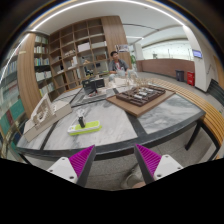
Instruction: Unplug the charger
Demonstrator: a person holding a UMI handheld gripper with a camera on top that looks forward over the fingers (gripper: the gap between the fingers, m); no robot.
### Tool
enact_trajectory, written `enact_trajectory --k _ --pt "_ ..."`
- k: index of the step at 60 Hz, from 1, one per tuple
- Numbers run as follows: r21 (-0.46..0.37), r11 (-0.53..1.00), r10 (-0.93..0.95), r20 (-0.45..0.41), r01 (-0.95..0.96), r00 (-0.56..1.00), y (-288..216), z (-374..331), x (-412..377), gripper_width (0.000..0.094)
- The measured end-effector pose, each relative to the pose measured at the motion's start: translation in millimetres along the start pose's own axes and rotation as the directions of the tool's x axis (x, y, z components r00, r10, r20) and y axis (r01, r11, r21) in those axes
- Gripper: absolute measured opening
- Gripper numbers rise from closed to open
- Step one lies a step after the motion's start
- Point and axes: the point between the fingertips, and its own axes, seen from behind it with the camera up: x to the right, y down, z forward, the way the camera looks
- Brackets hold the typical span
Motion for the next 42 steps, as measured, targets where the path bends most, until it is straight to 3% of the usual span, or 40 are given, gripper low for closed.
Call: enact_trajectory --k 7,20,34,42 --pt "0.003 0.999 -0.043 -0.032 0.043 0.999 -8.3 24.3 11.4 0.0805" --pt "-0.054 0.992 -0.111 0.042 0.113 0.993 -0.1 106.4 -40.1 0.0806" --pt "-0.004 0.971 -0.239 0.108 0.241 0.965 -17.5 197.9 -134.3 0.0773" --pt "0.022 0.958 -0.286 0.053 0.285 0.957 -28.3 259.5 -148.4 0.0703"
